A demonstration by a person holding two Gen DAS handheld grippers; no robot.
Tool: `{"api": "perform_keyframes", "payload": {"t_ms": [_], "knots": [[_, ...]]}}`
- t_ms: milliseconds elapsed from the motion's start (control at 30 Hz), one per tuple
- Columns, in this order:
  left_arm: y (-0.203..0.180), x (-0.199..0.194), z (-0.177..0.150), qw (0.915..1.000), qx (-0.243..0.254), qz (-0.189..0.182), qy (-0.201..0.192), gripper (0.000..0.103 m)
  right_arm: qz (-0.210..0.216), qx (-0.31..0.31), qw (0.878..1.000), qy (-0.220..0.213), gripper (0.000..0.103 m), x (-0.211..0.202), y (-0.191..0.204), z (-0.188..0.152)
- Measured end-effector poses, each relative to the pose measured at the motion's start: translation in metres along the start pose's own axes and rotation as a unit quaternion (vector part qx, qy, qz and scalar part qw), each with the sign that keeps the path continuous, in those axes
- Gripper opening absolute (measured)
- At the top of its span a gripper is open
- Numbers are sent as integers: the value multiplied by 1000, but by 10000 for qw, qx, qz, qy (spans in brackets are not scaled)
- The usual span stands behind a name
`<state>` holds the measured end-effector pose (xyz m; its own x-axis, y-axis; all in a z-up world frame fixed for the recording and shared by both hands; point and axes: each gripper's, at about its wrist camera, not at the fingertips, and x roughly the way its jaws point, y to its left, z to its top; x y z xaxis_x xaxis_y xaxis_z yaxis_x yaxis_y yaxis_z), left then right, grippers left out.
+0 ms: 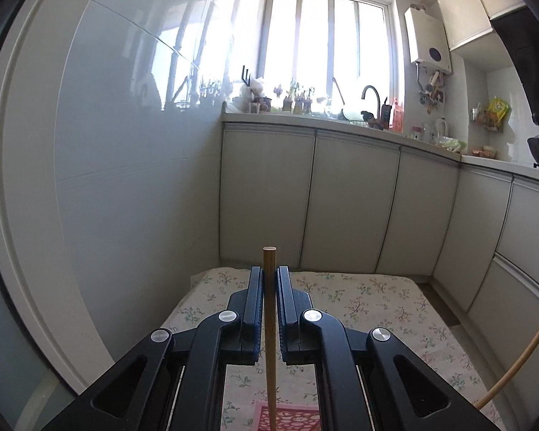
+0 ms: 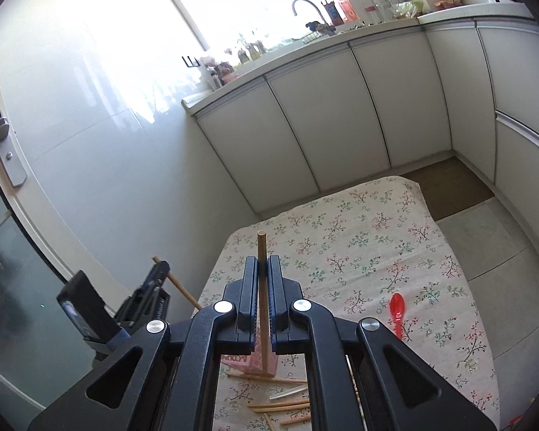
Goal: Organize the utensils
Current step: 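Open the left gripper to drop its chopstick into the pink basket, then open the right gripper to drop its chopstick into the pink basket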
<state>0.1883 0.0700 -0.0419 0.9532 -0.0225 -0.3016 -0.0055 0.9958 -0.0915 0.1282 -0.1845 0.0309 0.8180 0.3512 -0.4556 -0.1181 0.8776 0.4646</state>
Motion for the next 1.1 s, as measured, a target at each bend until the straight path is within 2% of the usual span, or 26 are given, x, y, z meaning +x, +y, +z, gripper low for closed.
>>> {"api": "perform_keyframes", "payload": {"t_ms": [200,267,333,467,500,633,833,933,1100], "knots": [[2,12,-10,9990,17,-300,323,9,229,-103,9996,-114,5,14,16,2],[4,12,-10,9986,-15,-340,417,18,259,-187,9994,-132,5,23,22,1],[8,9,-6,9978,-100,-402,515,33,251,-281,9992,-110,5,32,27,-1],[23,0,0,9962,-297,-345,747,47,172,-440,9989,13,5,56,34,-6],[26,-1,1,9951,-355,-310,865,54,154,-481,9987,59,5,62,34,-8],[36,-7,-2,9892,-472,-227,1371,66,10,-681,9974,221,5,84,42,-18],[45,-12,-14,9793,-474,102,1966,75,-135,-852,9952,470,5,109,47,-31],[49,-15,-18,9737,-516,144,2213,80,-168,-826,9948,570,5,118,48,-35],[51,-18,-27,9677,-517,183,2461,83,-107,-780,9940,755,6,128,47,-40]]}}
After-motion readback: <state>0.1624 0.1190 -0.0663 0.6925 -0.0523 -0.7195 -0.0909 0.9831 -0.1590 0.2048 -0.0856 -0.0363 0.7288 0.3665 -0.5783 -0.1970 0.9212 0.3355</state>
